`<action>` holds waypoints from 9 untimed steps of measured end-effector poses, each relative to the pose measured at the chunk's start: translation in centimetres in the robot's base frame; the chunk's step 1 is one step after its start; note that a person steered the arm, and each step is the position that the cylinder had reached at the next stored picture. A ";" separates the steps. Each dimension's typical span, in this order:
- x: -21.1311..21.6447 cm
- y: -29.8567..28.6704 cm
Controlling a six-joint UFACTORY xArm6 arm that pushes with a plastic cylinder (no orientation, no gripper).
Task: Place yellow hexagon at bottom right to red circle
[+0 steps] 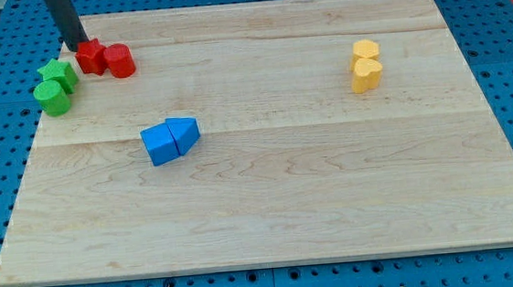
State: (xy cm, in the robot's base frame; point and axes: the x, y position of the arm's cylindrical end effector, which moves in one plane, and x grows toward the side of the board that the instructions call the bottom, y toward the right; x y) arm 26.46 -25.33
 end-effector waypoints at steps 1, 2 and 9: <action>0.8 0.0; 1.4 0.0; -5.0 46.5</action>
State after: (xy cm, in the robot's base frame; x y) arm 21.46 21.20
